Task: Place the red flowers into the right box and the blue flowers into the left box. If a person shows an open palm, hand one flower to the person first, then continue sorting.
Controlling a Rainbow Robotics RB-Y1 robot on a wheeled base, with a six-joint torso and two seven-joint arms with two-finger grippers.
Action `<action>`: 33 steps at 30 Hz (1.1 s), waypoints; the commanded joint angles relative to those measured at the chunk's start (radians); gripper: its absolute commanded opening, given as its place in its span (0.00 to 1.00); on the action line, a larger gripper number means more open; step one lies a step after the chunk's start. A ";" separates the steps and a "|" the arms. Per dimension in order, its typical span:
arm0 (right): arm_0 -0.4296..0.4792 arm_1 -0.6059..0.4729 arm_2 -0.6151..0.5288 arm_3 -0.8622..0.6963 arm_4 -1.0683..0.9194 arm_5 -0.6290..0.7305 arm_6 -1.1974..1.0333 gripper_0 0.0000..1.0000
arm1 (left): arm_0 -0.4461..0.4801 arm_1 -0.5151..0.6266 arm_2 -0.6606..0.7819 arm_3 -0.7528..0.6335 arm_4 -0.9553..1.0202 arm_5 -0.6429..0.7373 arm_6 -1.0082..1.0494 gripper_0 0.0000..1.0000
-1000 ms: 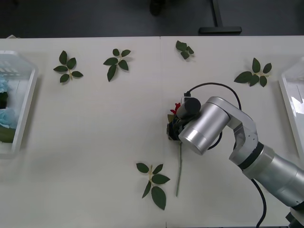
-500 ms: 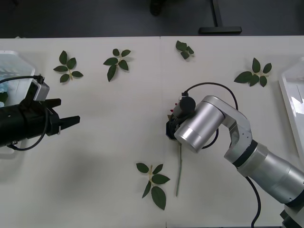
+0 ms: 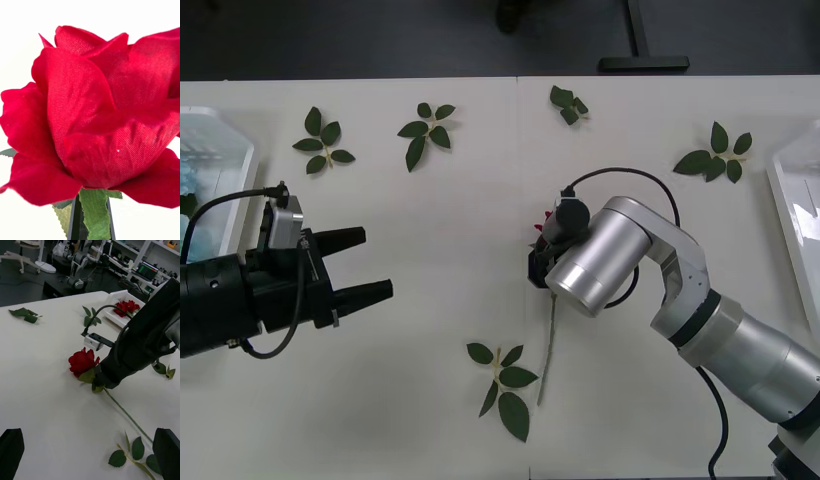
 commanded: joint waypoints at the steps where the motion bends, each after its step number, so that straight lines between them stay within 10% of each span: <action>1: -0.082 -0.058 -0.060 -0.017 -0.086 0.011 -0.020 0.00 | 0.010 -0.022 0.004 -0.029 0.016 0.011 -0.017 1.00; 19: -0.129 -0.519 -0.577 0.126 -0.540 0.229 0.704 0.00 | -0.024 0.022 0.050 0.027 0.121 0.031 -0.017 1.00; 33: -0.224 -0.579 -0.565 0.577 -0.388 -0.151 1.054 0.00 | -0.036 0.061 0.105 0.004 0.239 0.175 -0.017 1.00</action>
